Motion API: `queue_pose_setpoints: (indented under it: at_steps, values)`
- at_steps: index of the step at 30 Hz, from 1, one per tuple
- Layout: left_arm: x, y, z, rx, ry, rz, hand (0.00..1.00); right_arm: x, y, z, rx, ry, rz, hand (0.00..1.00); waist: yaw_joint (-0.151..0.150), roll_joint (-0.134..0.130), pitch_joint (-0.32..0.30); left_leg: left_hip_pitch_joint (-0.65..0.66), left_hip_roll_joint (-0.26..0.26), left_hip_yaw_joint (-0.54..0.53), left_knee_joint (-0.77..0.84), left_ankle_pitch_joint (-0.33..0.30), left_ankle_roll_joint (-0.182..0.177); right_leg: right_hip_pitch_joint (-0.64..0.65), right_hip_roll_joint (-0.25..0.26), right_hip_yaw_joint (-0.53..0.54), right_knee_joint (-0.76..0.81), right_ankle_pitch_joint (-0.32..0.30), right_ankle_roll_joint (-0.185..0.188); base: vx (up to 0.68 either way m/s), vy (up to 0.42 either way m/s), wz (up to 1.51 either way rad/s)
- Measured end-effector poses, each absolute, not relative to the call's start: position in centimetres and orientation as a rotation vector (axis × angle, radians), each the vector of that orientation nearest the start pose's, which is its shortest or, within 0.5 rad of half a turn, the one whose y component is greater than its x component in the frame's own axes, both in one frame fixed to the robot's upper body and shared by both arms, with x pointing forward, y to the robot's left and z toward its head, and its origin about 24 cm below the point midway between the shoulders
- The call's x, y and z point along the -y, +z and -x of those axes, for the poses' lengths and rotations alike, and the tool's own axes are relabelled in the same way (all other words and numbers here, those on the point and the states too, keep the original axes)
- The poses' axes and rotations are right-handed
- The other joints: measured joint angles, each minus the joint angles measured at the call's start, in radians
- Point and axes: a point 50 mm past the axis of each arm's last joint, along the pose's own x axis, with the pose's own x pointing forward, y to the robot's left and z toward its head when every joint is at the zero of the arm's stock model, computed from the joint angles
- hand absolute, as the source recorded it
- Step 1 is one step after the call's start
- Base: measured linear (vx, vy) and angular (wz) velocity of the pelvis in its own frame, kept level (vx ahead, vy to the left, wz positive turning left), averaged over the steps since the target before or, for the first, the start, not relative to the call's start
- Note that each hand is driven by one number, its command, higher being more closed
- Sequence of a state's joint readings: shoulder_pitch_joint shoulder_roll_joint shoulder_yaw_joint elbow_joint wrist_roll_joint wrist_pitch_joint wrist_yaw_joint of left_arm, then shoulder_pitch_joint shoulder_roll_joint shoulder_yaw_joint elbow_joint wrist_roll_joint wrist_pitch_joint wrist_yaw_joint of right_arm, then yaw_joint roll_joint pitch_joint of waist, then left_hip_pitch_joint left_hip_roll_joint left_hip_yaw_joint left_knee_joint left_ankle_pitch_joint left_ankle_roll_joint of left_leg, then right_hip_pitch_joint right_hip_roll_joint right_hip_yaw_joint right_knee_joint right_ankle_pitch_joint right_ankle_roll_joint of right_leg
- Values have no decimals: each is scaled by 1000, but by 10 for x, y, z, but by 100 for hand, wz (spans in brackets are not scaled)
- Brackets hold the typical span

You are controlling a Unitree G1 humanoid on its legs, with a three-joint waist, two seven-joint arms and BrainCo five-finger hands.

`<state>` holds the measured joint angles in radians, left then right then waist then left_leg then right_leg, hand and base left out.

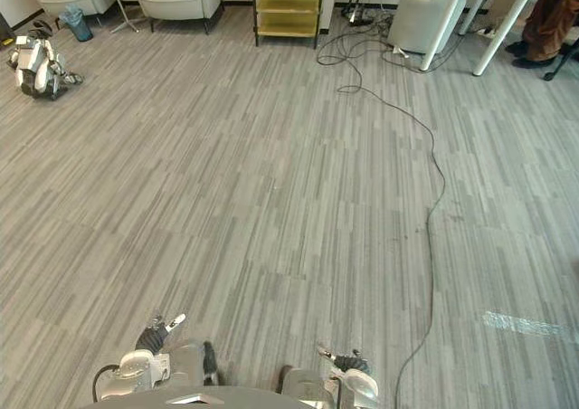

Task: Pick up cushions and gather them together orderly.

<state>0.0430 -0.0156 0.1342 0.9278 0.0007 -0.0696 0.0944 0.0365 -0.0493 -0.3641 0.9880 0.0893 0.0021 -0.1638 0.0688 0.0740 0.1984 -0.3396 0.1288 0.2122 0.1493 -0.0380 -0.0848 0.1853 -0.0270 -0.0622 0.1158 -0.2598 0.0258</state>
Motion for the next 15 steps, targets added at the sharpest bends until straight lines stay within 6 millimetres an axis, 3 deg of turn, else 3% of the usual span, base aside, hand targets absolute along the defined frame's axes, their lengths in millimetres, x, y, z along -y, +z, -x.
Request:
queue_pose_setpoints:
  at_steps: [1,2,3,4,5,6,7,8,9,10,11,12,13,15]
  values:
    - [-174,-142,-141,-889,220,19,0,222,-152,-109,-1027,-560,-137,0,12,-18,-10,-1,-19,8,38,101,31,32,-27,34,-11,-23,1,792,335,-46]
    - [-174,-142,-142,-885,217,14,0,219,-154,-107,-1037,-556,-142,0,14,-36,-18,-3,-38,7,59,118,51,41,-41,48,-6,-29,-7,815,325,-36]
    - [-179,-140,-146,-869,218,1,0,211,-156,-107,-1056,-540,-157,0,5,-68,-22,-35,-70,-1,153,84,130,30,-71,87,24,0,-29,671,261,-12]
    - [-181,-139,-146,-866,219,-5,0,209,-157,-106,-1057,-538,-160,0,3,-78,-25,-41,-80,0,175,64,137,25,-81,98,43,2,-25,672,310,9]
    - [-187,-139,-146,-864,222,-17,0,205,-159,-103,-1072,-533,-166,0,-5,-100,-30,-43,-99,12,254,-2,160,12,-113,118,125,12,7,537,253,17]
    - [-187,-139,-146,-867,221,-14,0,205,-160,-100,-1080,-537,-170,0,-6,-107,-35,-40,-106,14,304,-68,167,-19,-117,142,235,17,44,777,323,7]
    - [-188,-141,-144,-883,210,-26,0,202,-161,-98,-1091,-527,-171,0,-8,-128,-46,-4,-127,33,349,-158,178,-122,-127,195,508,72,168,629,239,-4]
    - [-190,-142,-142,-892,209,-34,0,202,-161,-98,-1088,-526,-171,0,-14,-134,-49,12,-136,32,356,-183,178,-153,-125,215,595,113,213,621,219,-10]
    - [-192,-142,-141,-902,208,-42,0,202,-160,-100,-1076,-527,-174,0,-19,-142,-46,66,-157,29,353,-226,177,-230,-127,232,794,150,267,490,147,-10]
    - [-193,-144,-139,-921,204,-48,0,204,-159,-102,-1062,-535,-177,0,-22,-136,-40,120,-165,30,339,-249,180,-281,-129,198,917,134,233,704,183,-9]
    - [-190,-149,-129,-965,189,-57,0,210,-156,-106,-1033,-547,-169,0,-42,-115,-32,261,-178,12,260,-273,186,-348,-131,92,1028,61,119,694,168,0]
    - [-189,-150,-128,-972,183,-59,0,211,-155,-107,-1026,-549,-168,0,-47,-111,-33,294,-179,7,233,-278,191,-365,-124,64,1028,41,108,696,125,23]
    - [-186,-151,-126,-986,162,-68,0,216,-153,-110,-1003,-557,-159,0,-58,-100,-29,403,-178,-11,151,-274,188,-440,-100,-30,967,-29,52,478,44,30]
    - [-181,-151,-128,-984,154,-58,0,221,-151,-109,-995,-575,-158,0,-69,-97,-24,487,-178,-38,90,-278,191,-536,-82,-92,815,-62,13,625,3,58]
